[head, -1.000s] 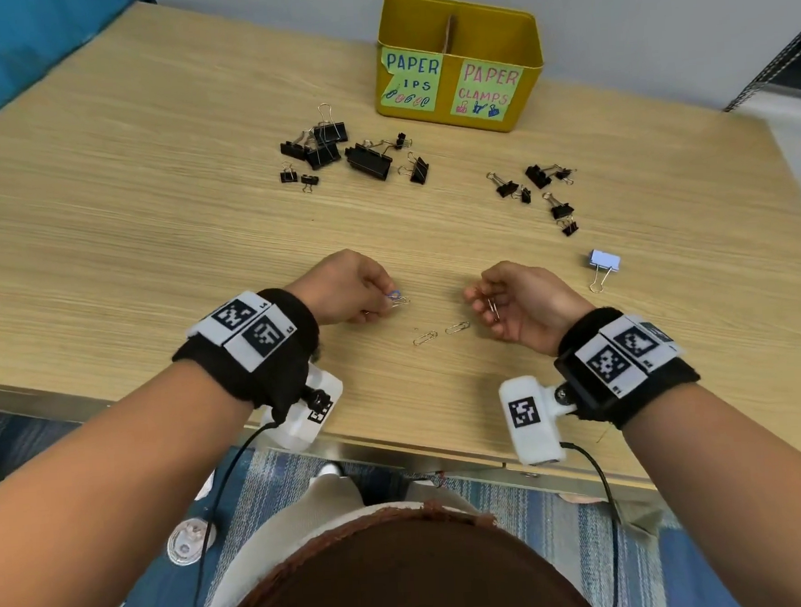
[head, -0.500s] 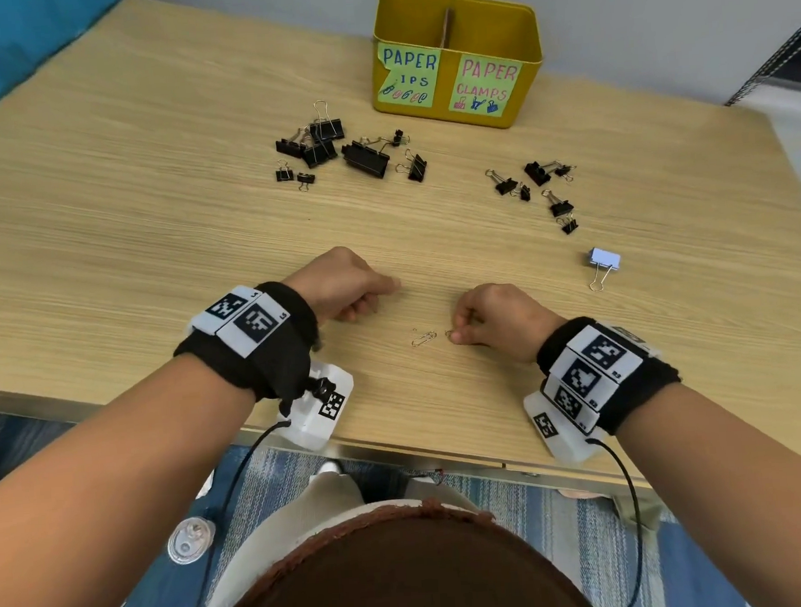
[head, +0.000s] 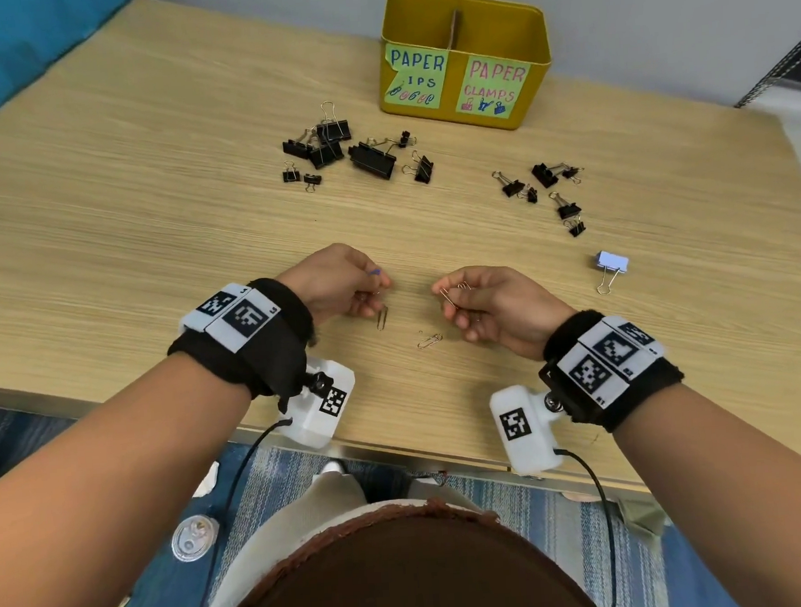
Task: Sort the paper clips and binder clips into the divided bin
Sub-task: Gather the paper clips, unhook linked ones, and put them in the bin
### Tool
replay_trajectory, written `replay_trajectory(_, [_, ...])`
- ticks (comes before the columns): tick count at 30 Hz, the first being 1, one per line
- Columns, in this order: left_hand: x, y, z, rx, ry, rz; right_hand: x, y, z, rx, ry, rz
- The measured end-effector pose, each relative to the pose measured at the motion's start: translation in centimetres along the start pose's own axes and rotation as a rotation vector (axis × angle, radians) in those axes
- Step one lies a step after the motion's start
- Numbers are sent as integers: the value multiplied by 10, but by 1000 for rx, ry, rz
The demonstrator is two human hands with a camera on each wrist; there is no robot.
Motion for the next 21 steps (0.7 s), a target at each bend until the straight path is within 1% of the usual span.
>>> replay_trajectory(2, [-1, -1, 1, 21, -2, 76, 1, 1, -1, -10, 27, -56])
replay_trajectory(4, [-2, -2, 1, 26, -7, 113, 0, 1, -3, -58, 55, -6])
replay_trajectory(5, [-3, -2, 1, 18, -6, 114, 0, 2, -3, -84, 49, 97])
replay_trajectory(7, [-4, -3, 2, -27, -8, 97, 4, 5, -2, -124, -26, 492])
replay_trajectory(9, [-5, -3, 2, -73, -24, 49, 4, 9, -2, -90, -93, 849])
replay_trajectory(10, [-6, -2, 3, -76, -29, 0, 1, 11, -2, -64, -99, 951])
replay_trajectory(11, [-6, 0, 3, -71, -28, -95, -1, 12, -3, -47, -101, 1009])
replay_trajectory(13, [-5, 4, 3, -83, -12, -422, -3, 17, -3, -33, -119, 1077])
replay_trajectory(15, [-4, 7, 6, -165, 4, -753, -4, 21, -4, -11, -124, 1122])
replay_trajectory(16, [-3, 10, 7, -194, 15, -850, -4, 23, -5, 0, -117, 1156])
replay_trajectory(18, [-2, 16, 6, -213, 51, -922, -4, 24, -5, 10, -98, 1214])
replay_trajectory(21, [-2, 24, 4, -194, 93, -947, -9, 25, -5, 29, -67, 1280])
Point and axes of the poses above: each hand's wrist, its own z-axis away from the middle knuckle, its own y-axis out of the palm, x = y × z, the point moved 3 cm from there along -z, towards the middle knuckle, and after that the axes turned 1 degree about x, right-handed, at the moved point
